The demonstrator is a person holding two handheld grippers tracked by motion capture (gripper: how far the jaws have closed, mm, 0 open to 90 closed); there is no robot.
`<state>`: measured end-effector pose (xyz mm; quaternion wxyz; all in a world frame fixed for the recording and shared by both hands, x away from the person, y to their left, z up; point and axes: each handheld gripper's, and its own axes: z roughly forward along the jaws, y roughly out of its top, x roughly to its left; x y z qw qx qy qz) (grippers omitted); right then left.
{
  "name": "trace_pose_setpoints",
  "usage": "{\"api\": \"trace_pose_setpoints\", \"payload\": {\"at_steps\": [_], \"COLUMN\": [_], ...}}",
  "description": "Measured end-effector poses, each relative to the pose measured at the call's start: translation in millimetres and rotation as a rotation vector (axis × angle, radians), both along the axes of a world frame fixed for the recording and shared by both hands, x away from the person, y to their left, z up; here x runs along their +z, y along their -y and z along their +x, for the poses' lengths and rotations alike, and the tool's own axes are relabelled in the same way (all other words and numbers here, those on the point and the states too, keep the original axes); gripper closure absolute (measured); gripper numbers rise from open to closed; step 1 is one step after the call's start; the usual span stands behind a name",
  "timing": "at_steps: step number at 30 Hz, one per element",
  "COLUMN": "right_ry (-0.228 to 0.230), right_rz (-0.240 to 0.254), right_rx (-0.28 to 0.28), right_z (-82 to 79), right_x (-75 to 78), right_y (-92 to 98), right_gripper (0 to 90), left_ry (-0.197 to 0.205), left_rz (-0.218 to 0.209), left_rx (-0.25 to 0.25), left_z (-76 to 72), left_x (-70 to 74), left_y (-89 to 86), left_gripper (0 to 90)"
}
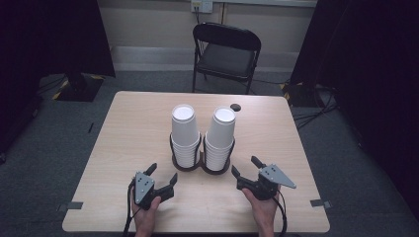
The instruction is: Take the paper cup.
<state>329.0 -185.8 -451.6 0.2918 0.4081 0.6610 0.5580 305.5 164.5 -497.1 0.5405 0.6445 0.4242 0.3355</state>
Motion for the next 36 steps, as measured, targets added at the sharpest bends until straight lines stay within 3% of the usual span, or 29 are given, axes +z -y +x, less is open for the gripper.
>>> {"api": "trace_pose_setpoints", "payload": {"at_steps": [3,10,14,17,24,29,36], "right_ry": [0.012,0.056,0.059,0.063,0.07,0.067,0.071], "right_rz": [-0.011,0.003,-0.008,0.013,0.003,0.037,0.016], "right_rx": [0.049,0.07,0.087,0.102,0.096,0.138,0.148], "right_z": [5.4,13.0,20.8,27.6,40.2,50.0,60.1], "right_x": [17.0,38.1,45.2,48.9,63.5,75.2,84.6], "right_y": [-4.3,-10.4,-16.2,-17.0,-16.5,-21.6,-32.1], "right_gripper": [20.4,17.4,14.5,15.6,14.4,14.1,13.3], "left_ry": [-0.002,0.001,0.002,0.003,0.001,0.001,0.009], "left_rz": [0.004,0.0,-0.002,-0.002,0.002,0.0,-0.01], "left_rx": [-0.001,-0.002,-0.005,-0.003,0.001,-0.003,-0.005], "left_z": [0.3,-0.1,-0.2,-0.3,-0.1,-0.1,-0.9], "left_x": [0.1,0.0,-0.1,-0.1,0.0,0.0,-0.4], "left_y": [0.4,-0.1,-0.5,-0.5,0.3,-0.1,-0.6], "left_gripper": [18.8,18.8,18.7,18.7,18.7,18.7,18.7]}}
